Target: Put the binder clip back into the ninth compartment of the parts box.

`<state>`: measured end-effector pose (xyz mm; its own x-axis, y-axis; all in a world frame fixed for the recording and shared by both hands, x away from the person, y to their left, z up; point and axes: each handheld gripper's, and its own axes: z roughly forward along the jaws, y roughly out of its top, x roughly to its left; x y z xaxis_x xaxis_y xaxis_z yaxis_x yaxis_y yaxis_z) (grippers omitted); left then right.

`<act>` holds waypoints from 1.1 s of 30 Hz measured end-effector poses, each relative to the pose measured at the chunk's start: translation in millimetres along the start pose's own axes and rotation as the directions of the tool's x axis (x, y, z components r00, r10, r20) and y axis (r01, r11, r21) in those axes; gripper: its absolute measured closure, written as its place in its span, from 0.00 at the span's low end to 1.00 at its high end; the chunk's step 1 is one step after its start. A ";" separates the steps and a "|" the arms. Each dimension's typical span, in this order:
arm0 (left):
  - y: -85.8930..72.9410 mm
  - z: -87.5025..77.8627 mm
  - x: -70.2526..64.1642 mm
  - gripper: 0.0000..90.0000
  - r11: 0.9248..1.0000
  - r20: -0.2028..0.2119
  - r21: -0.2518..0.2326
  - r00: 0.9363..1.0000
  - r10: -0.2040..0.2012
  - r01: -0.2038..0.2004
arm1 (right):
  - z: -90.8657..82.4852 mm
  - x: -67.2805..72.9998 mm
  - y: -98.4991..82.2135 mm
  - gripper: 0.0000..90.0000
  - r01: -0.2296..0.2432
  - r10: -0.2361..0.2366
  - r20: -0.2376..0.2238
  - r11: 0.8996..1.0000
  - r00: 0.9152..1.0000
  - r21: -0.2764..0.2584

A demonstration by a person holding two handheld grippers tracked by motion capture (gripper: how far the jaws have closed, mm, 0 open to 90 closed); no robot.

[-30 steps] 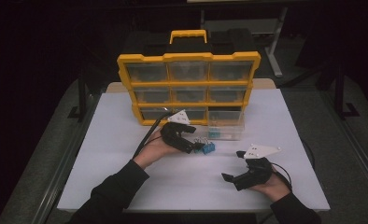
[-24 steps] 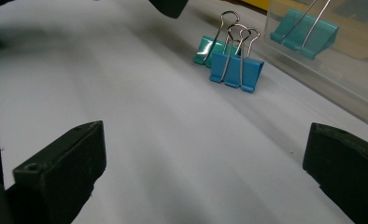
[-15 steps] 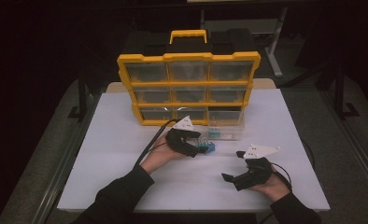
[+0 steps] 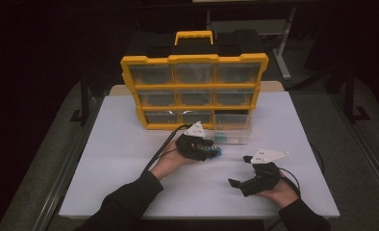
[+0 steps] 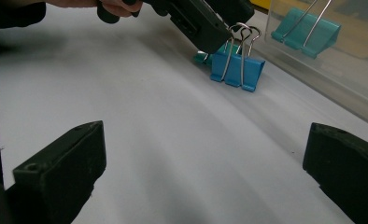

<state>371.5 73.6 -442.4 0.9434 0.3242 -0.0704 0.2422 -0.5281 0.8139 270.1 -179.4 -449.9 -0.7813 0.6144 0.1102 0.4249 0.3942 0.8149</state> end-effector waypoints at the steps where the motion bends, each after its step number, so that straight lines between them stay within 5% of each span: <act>1: 0.2 0.8 -0.3 0.64 1.000 0.000 0.001 1.000 -0.001 0.001 | 0.0 0.0 0.0 0.00 0.000 0.000 0.000 1.000 1.000 0.000; 27: 0.4 14.8 -2.9 0.97 1.000 -0.009 -0.001 1.000 0.012 -0.012 | -0.4 0.3 0.1 0.00 0.007 -0.007 -0.003 1.000 1.000 -0.001; 33: 0.8 14.5 -3.5 0.99 1.000 -0.001 0.002 1.000 0.003 -0.003 | -0.5 0.3 0.1 0.00 0.007 -0.007 -0.004 1.000 1.000 -0.001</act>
<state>371.6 60.6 -449.9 0.9439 0.3232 -0.0674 0.2398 -0.5309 0.8128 269.7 -179.5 -449.6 -0.7861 0.6089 0.1063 0.4187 0.3979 0.8163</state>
